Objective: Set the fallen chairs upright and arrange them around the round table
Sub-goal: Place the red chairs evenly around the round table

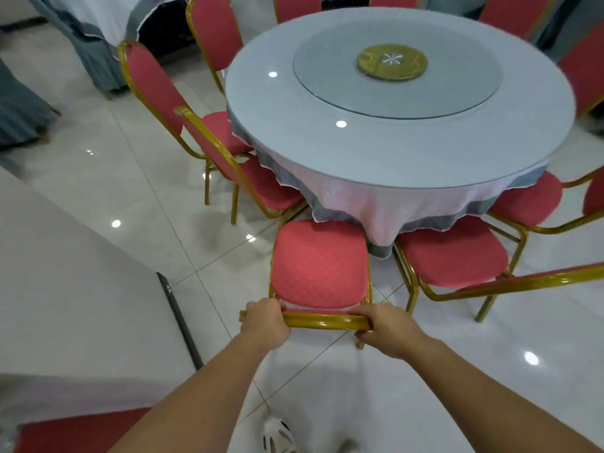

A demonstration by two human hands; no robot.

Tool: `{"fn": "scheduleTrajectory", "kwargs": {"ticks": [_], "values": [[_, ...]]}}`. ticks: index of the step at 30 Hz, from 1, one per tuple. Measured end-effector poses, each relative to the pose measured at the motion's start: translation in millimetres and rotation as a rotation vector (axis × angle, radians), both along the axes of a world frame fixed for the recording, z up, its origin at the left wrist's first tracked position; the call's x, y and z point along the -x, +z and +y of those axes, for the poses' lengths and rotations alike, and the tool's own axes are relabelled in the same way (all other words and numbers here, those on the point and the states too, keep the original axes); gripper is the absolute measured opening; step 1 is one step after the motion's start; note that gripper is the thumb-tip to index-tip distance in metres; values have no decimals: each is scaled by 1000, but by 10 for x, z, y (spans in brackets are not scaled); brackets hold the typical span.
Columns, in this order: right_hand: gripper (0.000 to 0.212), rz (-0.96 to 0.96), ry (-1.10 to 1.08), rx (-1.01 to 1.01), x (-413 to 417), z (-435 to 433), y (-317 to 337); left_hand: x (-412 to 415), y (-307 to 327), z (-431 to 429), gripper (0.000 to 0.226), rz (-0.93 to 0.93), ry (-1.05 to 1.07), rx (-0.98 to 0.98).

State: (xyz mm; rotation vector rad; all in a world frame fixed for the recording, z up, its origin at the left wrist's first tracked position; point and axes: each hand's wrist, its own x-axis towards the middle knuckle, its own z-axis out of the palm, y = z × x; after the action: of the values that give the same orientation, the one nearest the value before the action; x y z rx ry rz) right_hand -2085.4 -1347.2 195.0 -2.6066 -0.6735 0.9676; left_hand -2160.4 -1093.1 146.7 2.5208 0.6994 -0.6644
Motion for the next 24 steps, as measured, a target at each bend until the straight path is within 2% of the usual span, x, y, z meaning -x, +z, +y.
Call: {"fn": "scheduleTrajectory", "kwargs": {"ticks": [7,13,16,18,20,24], "values": [[26,-50,-66,18,188,-13,-15,46,-86,34,22,31,-42,-20],[32,-107,-144,17,291,39,-40,-128,-146,176,36,68,-68,24],[38,-73,-159,-5,263,83,-50,-224,-101,211,24,64,-88,38],[42,-64,-154,0,225,116,-46,-270,-46,242,19,52,-179,13],[42,-67,-154,7,211,165,-49,-315,25,286,25,60,-320,-11],[40,-123,-149,51,127,257,-47,-496,122,338,40,80,-374,-7]]}}
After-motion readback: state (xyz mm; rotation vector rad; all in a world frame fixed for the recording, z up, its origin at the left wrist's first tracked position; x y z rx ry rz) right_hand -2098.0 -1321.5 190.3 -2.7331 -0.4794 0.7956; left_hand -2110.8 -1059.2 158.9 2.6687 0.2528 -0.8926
